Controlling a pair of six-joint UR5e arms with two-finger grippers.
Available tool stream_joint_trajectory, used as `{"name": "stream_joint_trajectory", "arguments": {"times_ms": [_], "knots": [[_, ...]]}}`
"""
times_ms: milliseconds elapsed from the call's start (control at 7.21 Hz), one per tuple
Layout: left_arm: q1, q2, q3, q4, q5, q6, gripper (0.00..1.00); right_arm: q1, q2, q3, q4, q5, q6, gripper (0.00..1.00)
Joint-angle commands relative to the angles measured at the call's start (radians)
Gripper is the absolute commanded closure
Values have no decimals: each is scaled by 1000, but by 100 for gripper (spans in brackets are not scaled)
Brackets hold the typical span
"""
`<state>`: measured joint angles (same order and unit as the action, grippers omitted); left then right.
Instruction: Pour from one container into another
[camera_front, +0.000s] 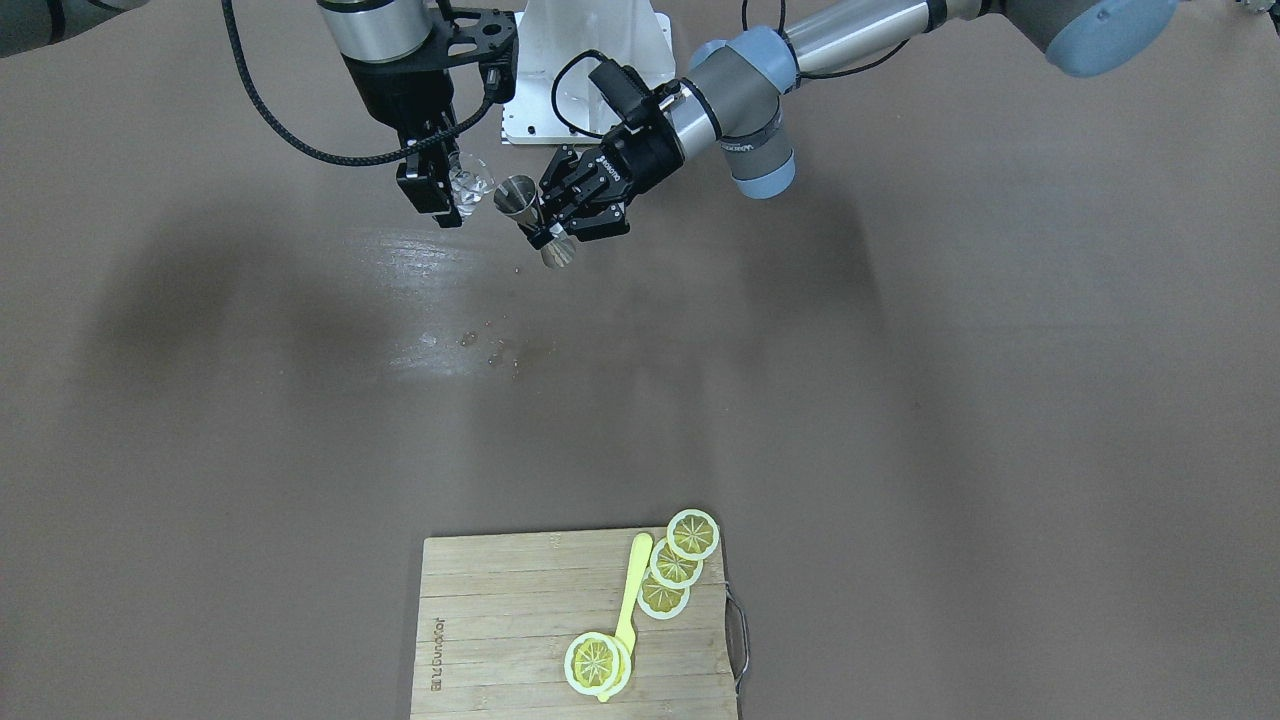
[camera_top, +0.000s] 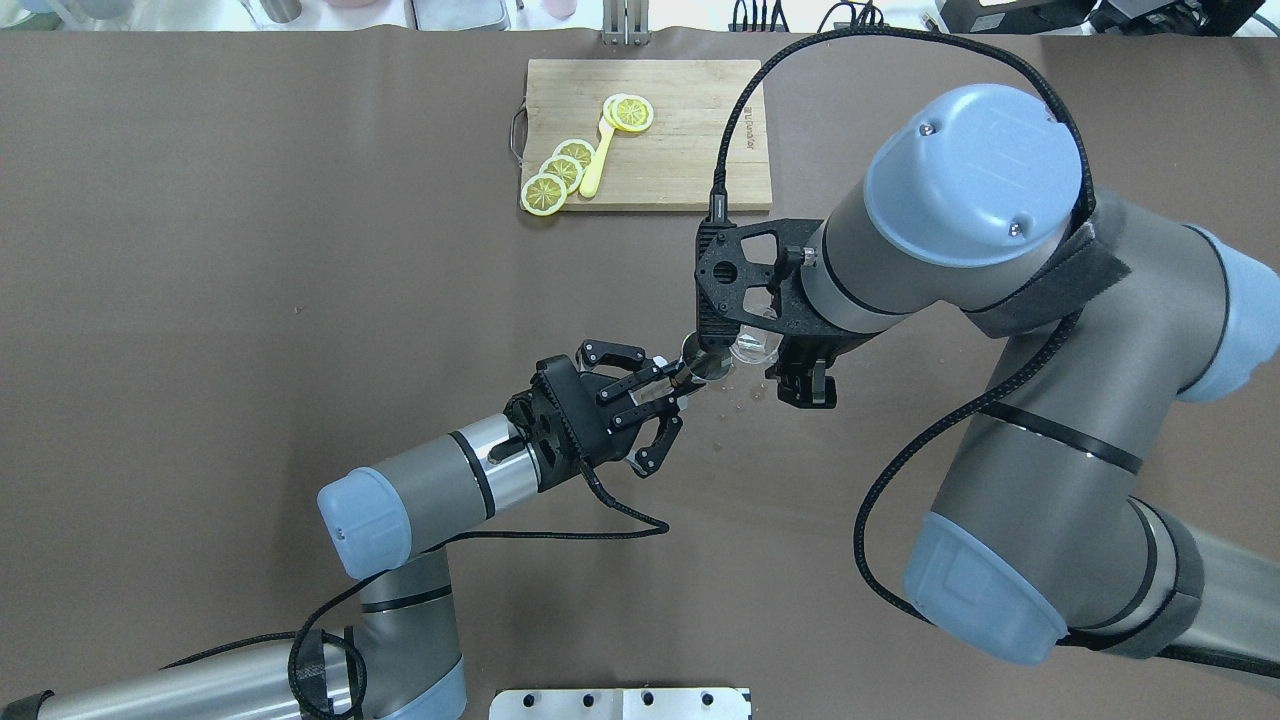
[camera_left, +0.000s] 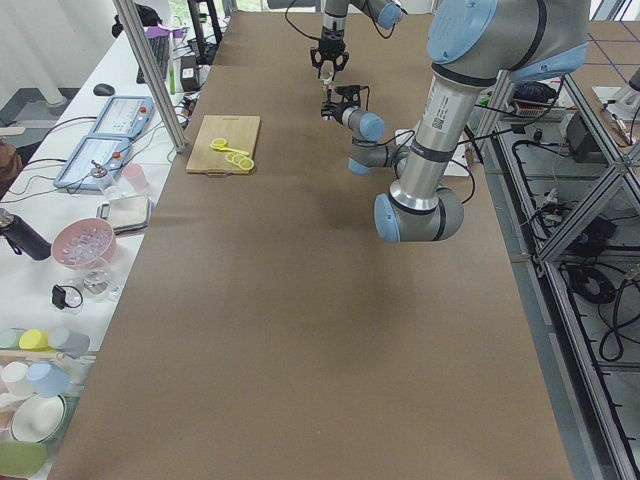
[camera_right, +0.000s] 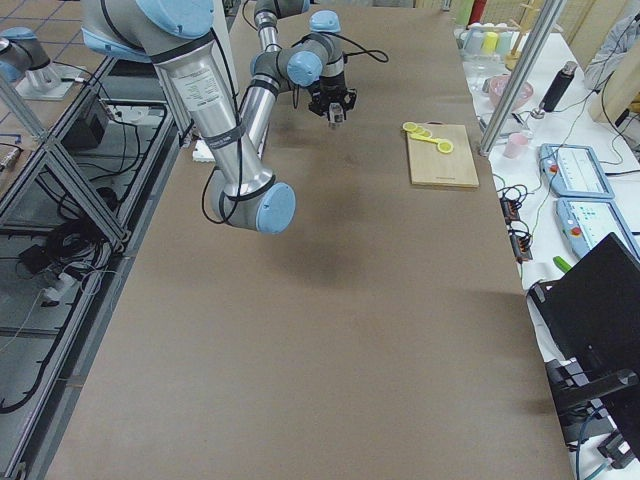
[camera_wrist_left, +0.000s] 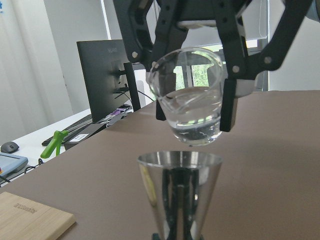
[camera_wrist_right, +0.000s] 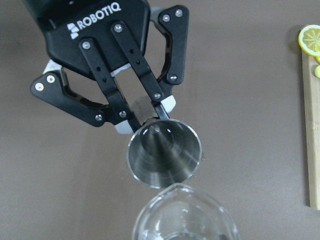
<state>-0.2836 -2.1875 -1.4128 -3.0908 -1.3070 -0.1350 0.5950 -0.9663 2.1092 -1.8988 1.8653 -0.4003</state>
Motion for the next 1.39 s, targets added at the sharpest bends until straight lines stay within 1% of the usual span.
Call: {"name": "stream_joint_trajectory", "arguments": {"times_ms": [0, 1109, 1248], "knots": [[0, 0, 0, 0, 0, 0, 100, -9, 21, 0, -45, -31, 0, 100], [0, 2, -2, 0, 0, 0, 100, -32, 72, -2, -129, -78, -15, 100], [-2, 3, 0, -18, 0, 0, 100, -35, 75, -2, -143, -86, -17, 100]]}}
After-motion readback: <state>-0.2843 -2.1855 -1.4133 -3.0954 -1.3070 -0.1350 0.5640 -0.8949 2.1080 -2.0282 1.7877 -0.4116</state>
